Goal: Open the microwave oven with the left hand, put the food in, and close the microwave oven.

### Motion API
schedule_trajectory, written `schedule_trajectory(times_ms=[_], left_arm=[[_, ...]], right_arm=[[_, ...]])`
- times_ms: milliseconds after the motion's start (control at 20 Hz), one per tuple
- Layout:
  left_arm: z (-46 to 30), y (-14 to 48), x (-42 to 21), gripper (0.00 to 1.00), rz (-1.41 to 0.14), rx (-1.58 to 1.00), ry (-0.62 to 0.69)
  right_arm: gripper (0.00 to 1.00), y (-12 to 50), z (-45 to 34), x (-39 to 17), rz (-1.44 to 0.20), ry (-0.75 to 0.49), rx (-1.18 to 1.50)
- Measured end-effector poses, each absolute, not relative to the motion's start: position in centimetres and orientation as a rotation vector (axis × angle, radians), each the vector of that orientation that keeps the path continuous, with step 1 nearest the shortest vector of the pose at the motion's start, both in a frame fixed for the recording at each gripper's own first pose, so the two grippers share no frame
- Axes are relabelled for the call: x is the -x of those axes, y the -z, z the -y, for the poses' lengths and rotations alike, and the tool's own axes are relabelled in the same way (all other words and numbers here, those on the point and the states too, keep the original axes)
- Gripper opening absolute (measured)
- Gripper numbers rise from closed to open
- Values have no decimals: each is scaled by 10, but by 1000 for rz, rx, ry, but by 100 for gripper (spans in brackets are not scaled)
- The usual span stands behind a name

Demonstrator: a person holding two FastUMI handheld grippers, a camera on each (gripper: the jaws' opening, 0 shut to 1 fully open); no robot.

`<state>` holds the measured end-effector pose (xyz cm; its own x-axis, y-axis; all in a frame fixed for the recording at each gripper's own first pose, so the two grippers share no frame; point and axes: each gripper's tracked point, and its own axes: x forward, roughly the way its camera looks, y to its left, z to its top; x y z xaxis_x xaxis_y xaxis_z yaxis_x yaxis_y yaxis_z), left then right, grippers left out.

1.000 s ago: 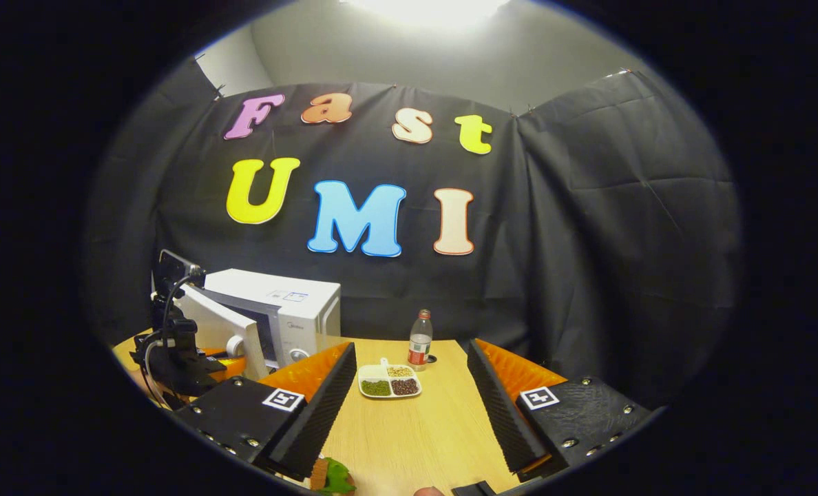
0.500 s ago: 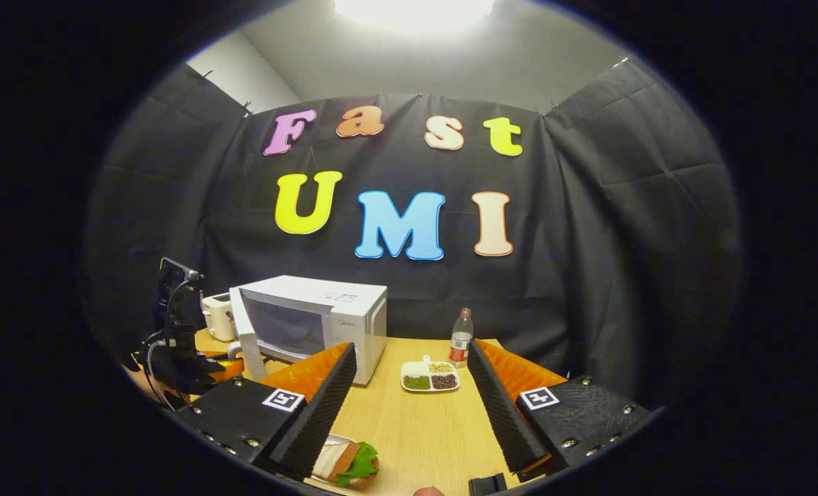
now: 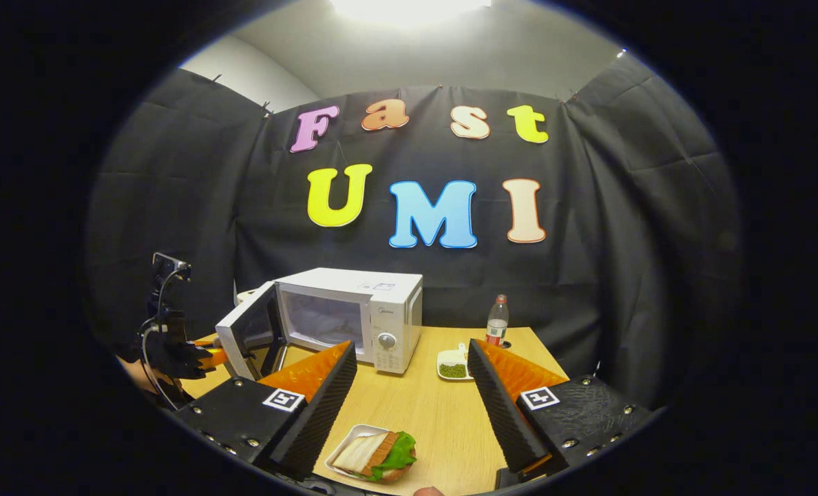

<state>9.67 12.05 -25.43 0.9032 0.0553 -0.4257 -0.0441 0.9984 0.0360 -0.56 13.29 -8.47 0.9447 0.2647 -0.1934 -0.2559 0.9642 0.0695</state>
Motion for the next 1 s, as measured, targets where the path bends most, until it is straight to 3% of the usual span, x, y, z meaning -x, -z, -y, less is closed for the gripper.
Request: schedule_trajectory(times_ms=[600,650,800,950,1000], left_arm=[[-178,257,-79,15,-462,9,-22],[-182,254,-72,21,-452,-10,-31],[-187,233,-50,64,-422,-30,-33],[-198,216,-38,89,-406,0,-64],[-202,207,-37,88,-392,7,-74]], right_arm=[[98,172,-153,-2,-484,-233,-111],[98,180,-155,-1,-517,-232,-124],[98,207,-163,-1,-622,-244,-181],[99,238,-170,5,-752,-230,-235],[99,247,-170,8,-790,-222,-244]])
